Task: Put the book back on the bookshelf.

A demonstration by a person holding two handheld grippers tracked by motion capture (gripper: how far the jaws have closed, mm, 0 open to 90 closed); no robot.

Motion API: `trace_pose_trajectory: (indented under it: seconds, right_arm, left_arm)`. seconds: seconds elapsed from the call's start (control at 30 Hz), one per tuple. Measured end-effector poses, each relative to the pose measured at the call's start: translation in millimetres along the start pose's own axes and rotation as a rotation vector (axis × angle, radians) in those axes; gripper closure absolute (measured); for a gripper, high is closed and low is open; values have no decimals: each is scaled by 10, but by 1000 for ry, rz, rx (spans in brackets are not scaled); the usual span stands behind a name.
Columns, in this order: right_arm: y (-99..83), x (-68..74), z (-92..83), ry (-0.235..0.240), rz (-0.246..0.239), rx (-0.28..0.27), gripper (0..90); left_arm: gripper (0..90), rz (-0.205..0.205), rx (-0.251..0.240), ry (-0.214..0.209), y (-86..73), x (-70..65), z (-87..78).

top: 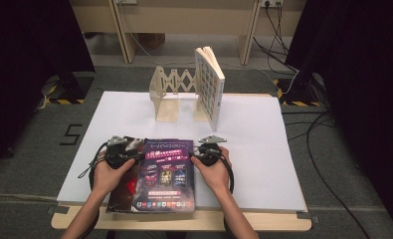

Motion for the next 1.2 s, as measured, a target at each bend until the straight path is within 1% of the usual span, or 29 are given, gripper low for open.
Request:
trace_pose_trajectory:
  seconds: [0.03,0.07,0.2,0.37,0.43,0.47,0.6,0.63,0.67,0.7,0.73,0.77,0.83,0.87,0.97,1.03,1.1,1.2]
  right_arm:
    - [-12,9,6,2,9,11,506]
    - [-20,5,18,3,7,14,505]
    - [-44,6,40,6,25,23,504]
    - [-42,0,42,6,32,27,502]
    - [-42,-8,41,6,31,30,501]
    - [-40,-14,43,6,29,29,501]
    - [-30,-43,49,6,42,35,499]
    - [-23,-57,53,8,44,35,499]
    - [-18,-68,54,8,57,39,496]
    - [-10,-87,64,12,56,37,496]
    - [-6,-98,72,11,67,43,496]
    - [2,-117,86,14,64,46,494]
    - [29,-130,116,23,78,57,494]
    - [44,-141,133,25,74,63,494]
    - [78,-150,193,40,97,86,489]
    - [106,-160,235,42,95,88,487]
    - [123,-150,270,58,124,105,472]
    - [149,-161,310,55,144,121,451]
  left_arm:
    - [547,1,5,-3,-11,-12,13]
    - [552,12,11,-5,-22,-17,24]
    - [573,18,18,-17,-43,-63,68]
    - [568,24,25,-5,-44,-76,91]
    - [572,51,29,4,-42,-91,91]
    - [573,58,30,9,-40,-102,96]
    - [582,61,37,-4,-34,-165,135]
    - [583,64,40,1,-35,-178,139]
    - [584,70,39,2,-33,-186,144]
    - [585,70,39,4,-34,-192,146]
    - [586,75,38,6,-34,-196,145]
    - [586,79,36,7,-34,-199,145]
    - [588,77,40,11,-36,-201,141]
    - [589,76,41,12,-38,-204,139]
    - [592,85,42,18,-44,-212,130]
    - [593,88,45,17,-49,-216,122]
    - [593,85,46,13,-54,-223,115]
    - [593,93,44,16,-60,-225,109]
Point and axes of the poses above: each handheld gripper's, and its own axes: z roughly forward along the jaws, y roughly out of its top, x roughly to its left, the point moved 7 cm from there along z, roughly forward along the jaws, and after that the axes turned 7 degrees about -x, right-handed, at the moved point
